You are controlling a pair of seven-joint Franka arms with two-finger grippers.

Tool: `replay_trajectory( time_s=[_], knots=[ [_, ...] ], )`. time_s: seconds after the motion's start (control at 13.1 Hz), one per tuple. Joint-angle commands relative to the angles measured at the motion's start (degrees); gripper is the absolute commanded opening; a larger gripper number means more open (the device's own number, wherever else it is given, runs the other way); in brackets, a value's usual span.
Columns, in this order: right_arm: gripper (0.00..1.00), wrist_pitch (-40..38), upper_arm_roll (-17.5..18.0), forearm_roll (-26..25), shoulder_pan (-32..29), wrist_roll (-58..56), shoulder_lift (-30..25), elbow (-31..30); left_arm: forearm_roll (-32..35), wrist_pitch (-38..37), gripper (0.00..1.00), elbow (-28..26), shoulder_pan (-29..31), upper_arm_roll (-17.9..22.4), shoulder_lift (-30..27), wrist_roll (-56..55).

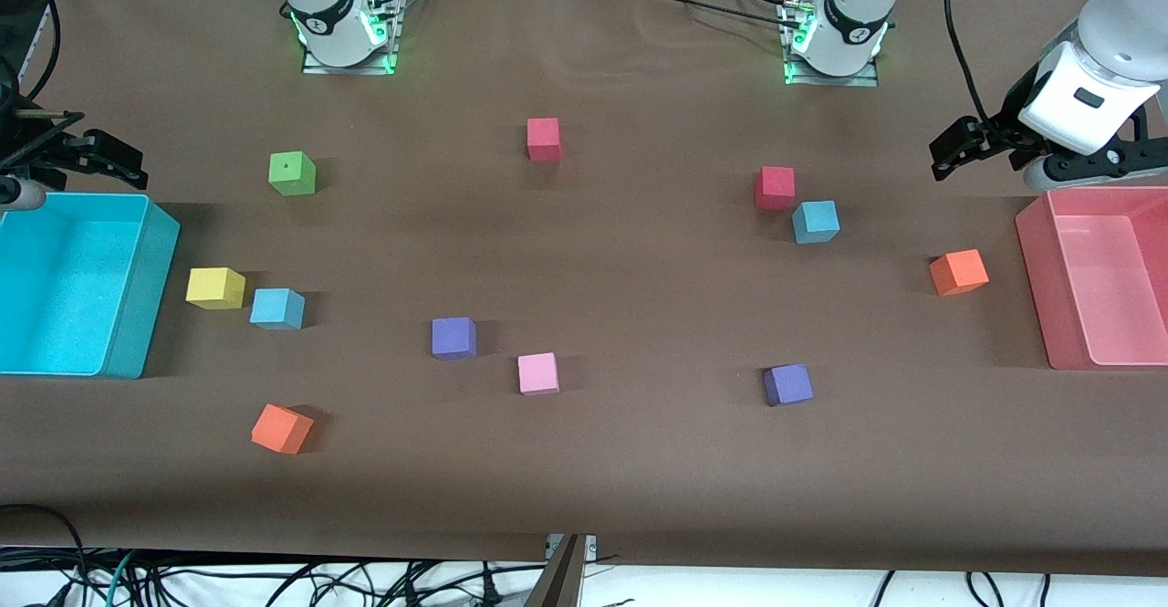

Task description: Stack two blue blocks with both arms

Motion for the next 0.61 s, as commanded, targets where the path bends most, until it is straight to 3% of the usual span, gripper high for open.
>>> replay_trajectory(
  time_s=[0.0, 0.53],
  knots=[
    [1.0, 1.38, 0.99, -0.2, -0.78, 0.71, -2.5, -2.47, 0.66, -0.78, 1.0, 0.7, 0.46, -0.28, 0.16, 1.38],
    [1.0, 0.77, 1.26, -0.2, -0.78, 0.27, -2.5, -2.9, 0.66, -1.4, 1.0, 0.79, 0.38, -0.28, 0.08, 0.95]
  ],
)
